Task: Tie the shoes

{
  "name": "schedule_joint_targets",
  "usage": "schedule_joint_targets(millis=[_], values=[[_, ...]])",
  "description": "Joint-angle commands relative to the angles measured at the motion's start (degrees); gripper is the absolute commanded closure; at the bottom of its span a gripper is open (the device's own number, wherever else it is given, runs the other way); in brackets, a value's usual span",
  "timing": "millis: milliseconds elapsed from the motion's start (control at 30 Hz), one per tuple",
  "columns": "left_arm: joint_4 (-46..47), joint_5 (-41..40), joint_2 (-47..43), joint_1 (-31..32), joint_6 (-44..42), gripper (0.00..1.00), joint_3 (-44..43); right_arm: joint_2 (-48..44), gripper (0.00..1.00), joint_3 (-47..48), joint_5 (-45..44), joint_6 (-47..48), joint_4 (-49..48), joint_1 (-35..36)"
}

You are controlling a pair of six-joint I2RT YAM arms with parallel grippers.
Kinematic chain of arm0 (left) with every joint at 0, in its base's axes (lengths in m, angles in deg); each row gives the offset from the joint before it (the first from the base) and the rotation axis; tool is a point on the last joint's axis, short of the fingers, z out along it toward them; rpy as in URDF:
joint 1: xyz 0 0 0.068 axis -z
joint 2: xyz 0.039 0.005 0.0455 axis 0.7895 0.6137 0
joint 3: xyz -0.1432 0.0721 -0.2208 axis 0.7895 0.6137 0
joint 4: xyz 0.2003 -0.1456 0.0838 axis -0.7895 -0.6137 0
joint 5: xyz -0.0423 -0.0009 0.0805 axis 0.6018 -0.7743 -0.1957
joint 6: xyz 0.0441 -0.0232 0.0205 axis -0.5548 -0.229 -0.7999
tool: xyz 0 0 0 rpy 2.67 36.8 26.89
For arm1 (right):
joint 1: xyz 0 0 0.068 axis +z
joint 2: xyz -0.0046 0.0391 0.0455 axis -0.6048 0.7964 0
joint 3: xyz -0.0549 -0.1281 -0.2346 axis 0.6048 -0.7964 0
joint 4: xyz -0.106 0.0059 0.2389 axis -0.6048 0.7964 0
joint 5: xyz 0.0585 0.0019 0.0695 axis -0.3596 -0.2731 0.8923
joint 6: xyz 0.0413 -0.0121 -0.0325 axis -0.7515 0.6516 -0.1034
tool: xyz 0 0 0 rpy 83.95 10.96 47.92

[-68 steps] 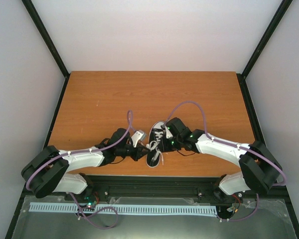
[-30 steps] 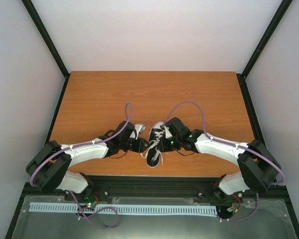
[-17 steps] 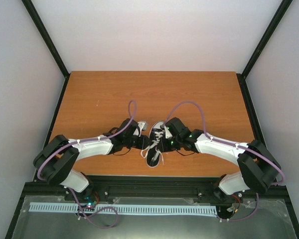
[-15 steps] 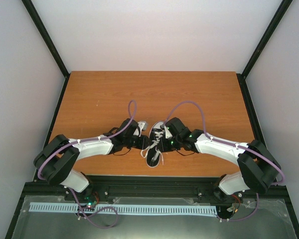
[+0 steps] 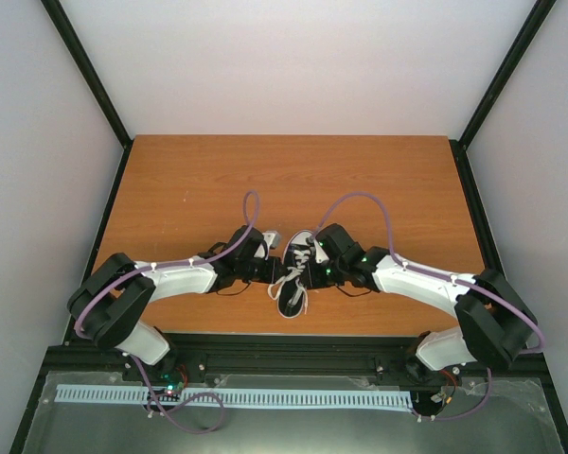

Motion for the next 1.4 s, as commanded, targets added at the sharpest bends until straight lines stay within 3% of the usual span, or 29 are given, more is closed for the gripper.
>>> schedule_joint_targets(millis=[0,600,1367], values=[[4.49,-1.25,-3.61,-0.32,0.86,0.99,0.33,-2.92,0.97,-0.04,-3.46,1.82,0.65,-0.39],[4.66,-0.37,-4.43,-0.32,0.14,0.99,0.37,3.19,0.97,4.44,-0.03,6.39,-6.18,-0.14],[6.78,-0.02,-6.19,-0.32,0.95,0.99,2.12,10.25,0.97,4.08,-3.82,6.45,-8.12,0.09]])
